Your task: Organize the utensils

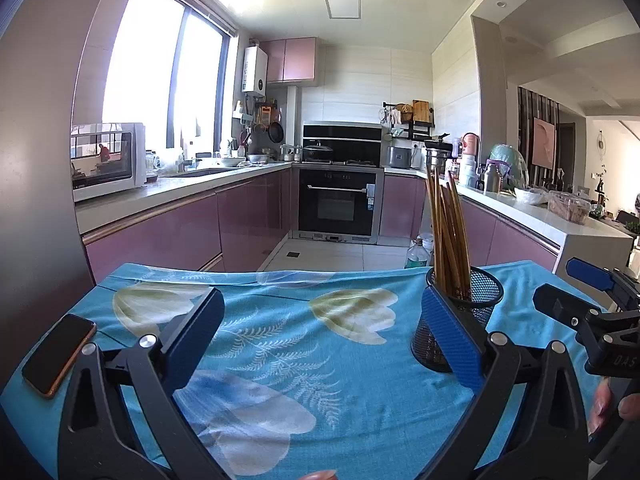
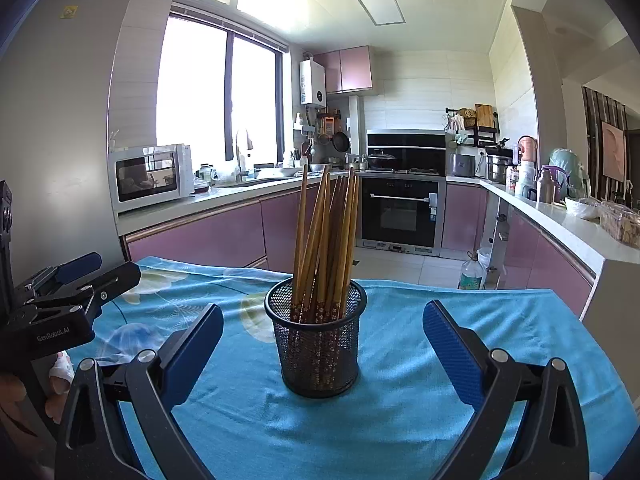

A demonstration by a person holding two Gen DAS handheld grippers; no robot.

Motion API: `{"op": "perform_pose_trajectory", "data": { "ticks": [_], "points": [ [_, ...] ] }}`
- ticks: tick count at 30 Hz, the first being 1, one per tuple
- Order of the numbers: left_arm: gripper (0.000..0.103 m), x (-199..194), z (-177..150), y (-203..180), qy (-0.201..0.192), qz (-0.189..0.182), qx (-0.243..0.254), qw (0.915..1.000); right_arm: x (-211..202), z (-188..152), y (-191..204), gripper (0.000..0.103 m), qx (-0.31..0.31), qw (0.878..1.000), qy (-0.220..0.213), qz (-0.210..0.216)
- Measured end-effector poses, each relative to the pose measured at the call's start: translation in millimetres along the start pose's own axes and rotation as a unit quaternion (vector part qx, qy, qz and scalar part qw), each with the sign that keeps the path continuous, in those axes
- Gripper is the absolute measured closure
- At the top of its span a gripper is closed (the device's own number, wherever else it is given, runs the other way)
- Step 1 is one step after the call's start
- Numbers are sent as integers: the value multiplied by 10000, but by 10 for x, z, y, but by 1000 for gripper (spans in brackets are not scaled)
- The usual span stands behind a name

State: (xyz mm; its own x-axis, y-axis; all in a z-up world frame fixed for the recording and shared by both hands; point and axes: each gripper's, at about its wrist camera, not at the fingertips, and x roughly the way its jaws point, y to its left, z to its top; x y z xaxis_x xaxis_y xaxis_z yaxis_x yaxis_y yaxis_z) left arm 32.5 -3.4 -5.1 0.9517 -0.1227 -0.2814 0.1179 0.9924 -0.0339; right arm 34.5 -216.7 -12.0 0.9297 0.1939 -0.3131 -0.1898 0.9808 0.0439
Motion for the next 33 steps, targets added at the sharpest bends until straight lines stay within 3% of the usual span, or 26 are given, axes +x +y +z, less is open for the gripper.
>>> {"op": "perform_pose_trajectory", "data": {
  "ticks": [33],
  "points": [
    [6, -37, 40, -3, -105, 47, -31, 9999, -16, -8, 9, 6, -4, 9998, -176, -68]
  ]
}}
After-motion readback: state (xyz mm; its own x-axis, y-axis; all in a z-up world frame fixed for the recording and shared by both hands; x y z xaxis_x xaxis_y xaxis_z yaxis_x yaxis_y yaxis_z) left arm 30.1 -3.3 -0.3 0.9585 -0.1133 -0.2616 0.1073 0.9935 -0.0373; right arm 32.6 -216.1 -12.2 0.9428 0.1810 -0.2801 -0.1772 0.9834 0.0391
